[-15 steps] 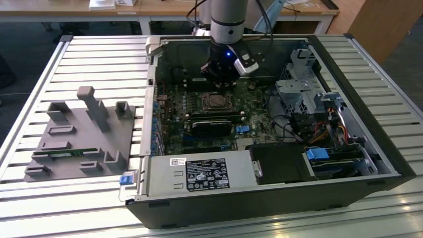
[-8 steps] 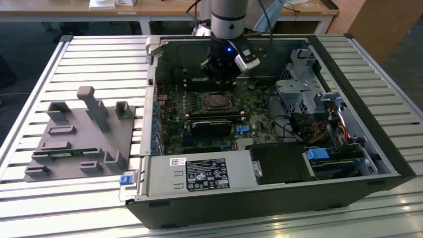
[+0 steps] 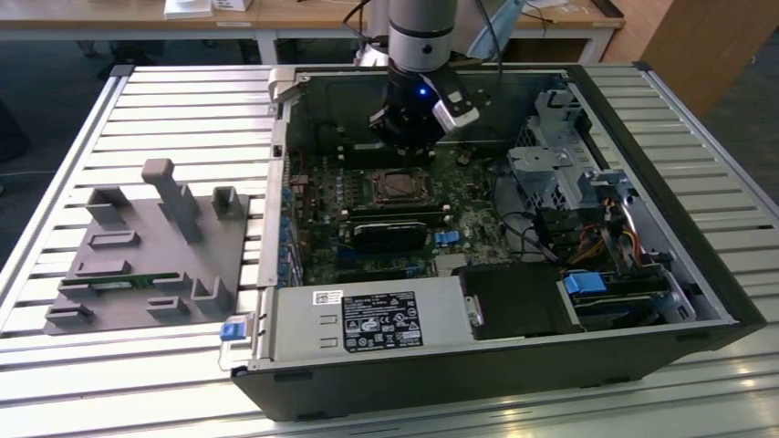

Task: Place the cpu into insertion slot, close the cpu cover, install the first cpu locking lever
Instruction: 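Close the cpu cover, then install the first cpu locking lever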

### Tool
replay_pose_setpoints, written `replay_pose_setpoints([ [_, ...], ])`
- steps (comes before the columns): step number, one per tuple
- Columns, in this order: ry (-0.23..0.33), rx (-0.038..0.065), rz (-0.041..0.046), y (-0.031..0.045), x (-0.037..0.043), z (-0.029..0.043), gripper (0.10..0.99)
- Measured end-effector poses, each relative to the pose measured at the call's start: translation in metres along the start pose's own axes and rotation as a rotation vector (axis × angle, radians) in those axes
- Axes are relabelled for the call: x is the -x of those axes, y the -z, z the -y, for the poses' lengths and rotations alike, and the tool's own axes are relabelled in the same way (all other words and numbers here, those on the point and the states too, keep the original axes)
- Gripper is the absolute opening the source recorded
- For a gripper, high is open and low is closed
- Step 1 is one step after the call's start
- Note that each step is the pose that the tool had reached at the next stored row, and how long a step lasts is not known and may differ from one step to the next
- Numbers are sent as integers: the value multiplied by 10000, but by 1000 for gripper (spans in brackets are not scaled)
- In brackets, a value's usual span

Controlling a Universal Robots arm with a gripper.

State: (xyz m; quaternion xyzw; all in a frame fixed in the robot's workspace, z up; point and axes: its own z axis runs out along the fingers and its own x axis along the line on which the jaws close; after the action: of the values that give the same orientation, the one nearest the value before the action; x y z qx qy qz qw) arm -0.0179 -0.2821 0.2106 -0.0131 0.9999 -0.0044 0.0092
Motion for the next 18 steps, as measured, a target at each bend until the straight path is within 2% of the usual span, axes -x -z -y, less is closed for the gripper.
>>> replay_pose_setpoints([
  [12, 1, -1, 0, 0, 11, 20, 106],
  [18, 1, -1, 0, -1, 17, 58, 106],
])
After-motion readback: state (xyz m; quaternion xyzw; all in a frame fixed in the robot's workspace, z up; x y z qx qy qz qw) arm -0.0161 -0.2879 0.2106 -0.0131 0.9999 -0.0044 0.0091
